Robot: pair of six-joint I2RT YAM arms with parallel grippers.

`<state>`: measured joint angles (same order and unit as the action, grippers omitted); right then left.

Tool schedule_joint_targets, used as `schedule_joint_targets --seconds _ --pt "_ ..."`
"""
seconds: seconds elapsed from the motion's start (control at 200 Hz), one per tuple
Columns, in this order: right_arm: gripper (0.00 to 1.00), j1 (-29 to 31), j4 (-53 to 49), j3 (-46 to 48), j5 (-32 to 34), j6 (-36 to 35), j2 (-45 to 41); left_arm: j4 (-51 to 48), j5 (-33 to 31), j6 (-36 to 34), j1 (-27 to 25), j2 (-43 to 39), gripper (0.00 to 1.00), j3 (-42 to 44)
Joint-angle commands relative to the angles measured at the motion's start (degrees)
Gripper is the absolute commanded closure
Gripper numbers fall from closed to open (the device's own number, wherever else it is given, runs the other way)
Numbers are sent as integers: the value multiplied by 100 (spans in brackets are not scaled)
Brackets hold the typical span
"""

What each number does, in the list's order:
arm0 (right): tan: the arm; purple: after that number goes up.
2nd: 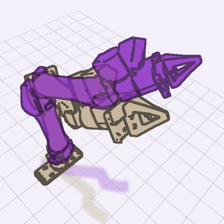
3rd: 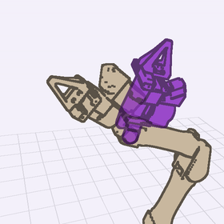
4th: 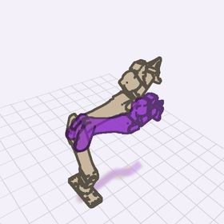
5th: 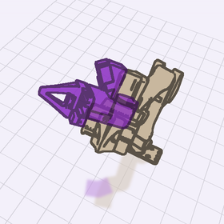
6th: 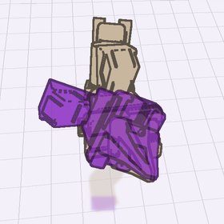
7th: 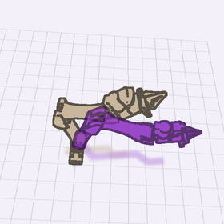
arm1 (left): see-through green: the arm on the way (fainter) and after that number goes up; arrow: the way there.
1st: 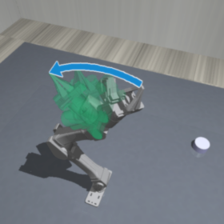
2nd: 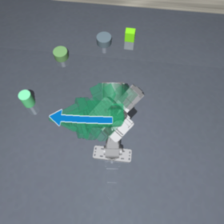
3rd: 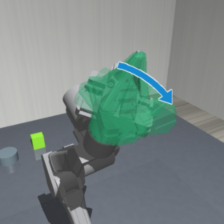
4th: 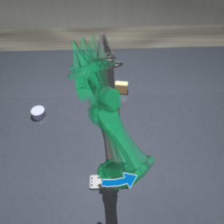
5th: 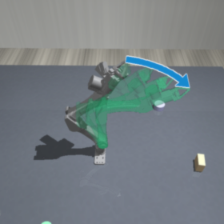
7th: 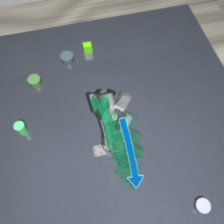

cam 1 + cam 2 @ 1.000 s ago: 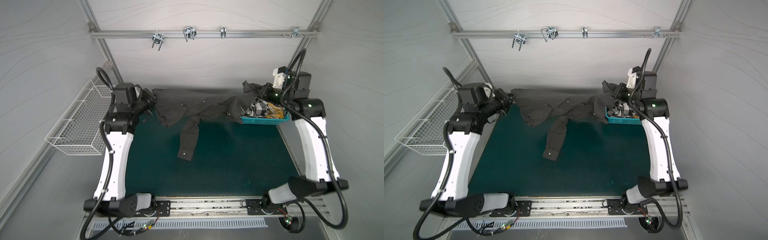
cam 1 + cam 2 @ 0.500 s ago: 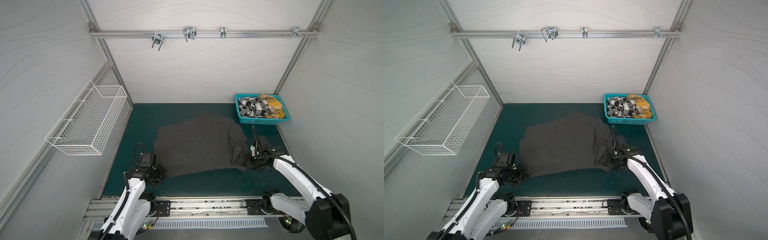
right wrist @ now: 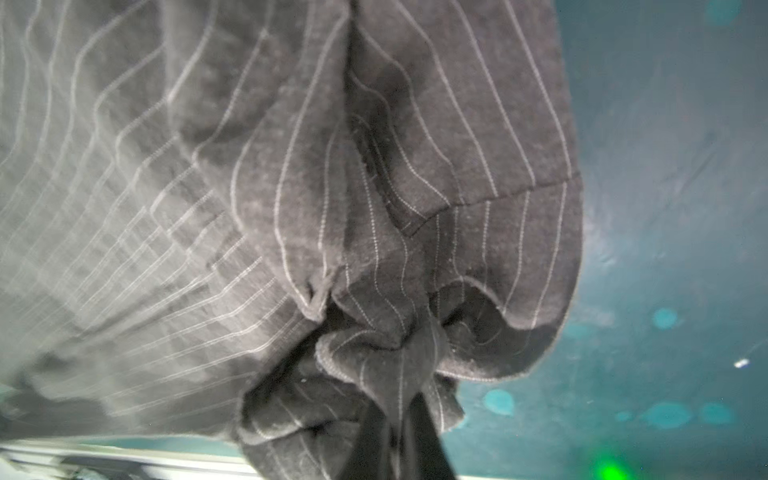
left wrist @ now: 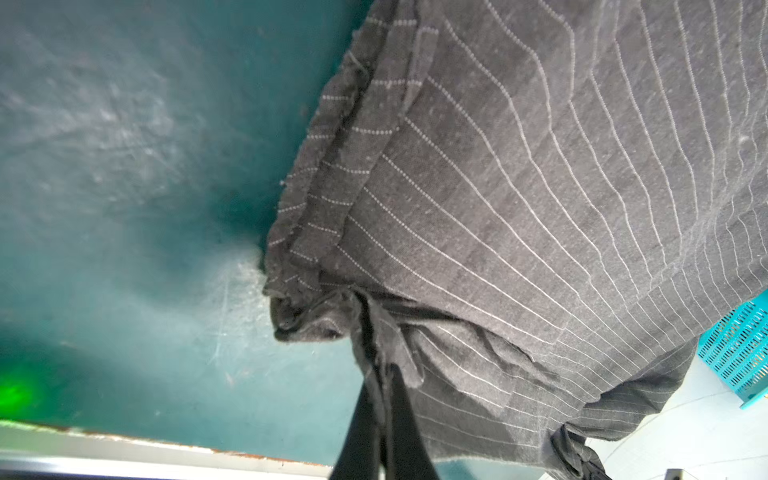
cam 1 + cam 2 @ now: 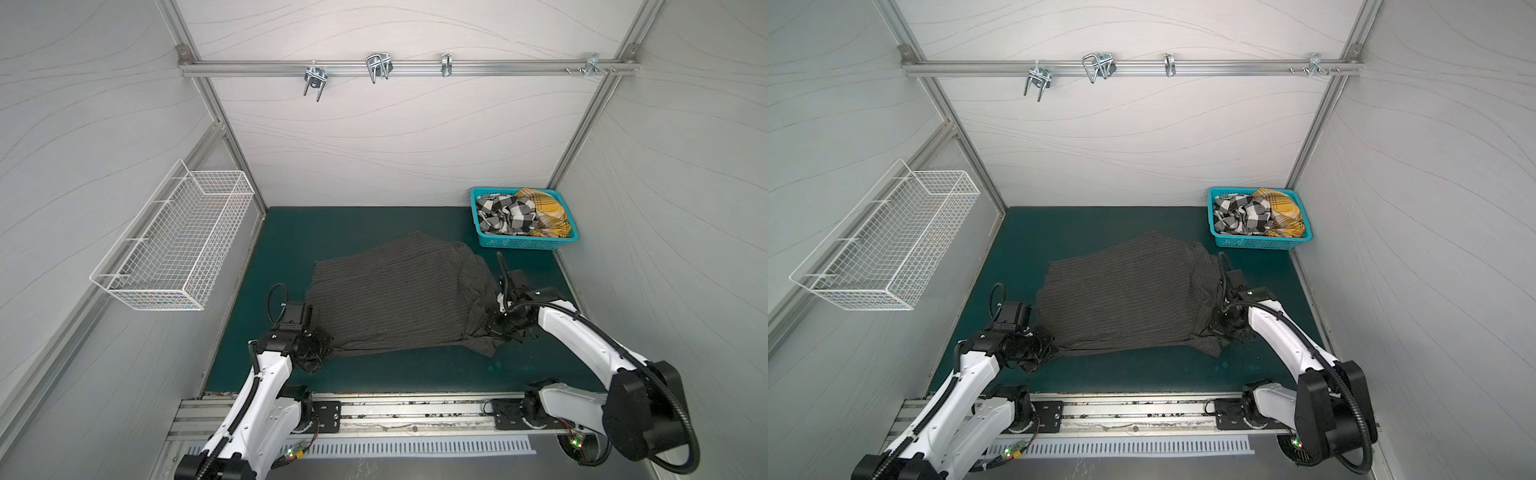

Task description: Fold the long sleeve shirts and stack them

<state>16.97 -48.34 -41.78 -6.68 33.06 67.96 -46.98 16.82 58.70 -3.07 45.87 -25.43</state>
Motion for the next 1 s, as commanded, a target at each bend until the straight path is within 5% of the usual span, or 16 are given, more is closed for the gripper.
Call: schedule_joint_targets --seconds 0.0,0.265,0.425,0.575,0.99 --pt "96 17 -228 -223 155 -27 -210 -187 -137 -67 -1 -74 100 -138" --pt "97 489 -137 -538 -48 -130 -531 -376 -219 -13 32 -386 100 -94" --pt "98 1267 -433 -1211 957 -124 -147 -336 -126 -51 184 -175 100 -292" --pt "97 1256 -526 -1939 1531 -339 384 -273 -134 -80 366 -8 100 -812" --pt "97 1247 -469 -3676 1633 -934 2206 574 96 -59 694 1286 100 -1376"
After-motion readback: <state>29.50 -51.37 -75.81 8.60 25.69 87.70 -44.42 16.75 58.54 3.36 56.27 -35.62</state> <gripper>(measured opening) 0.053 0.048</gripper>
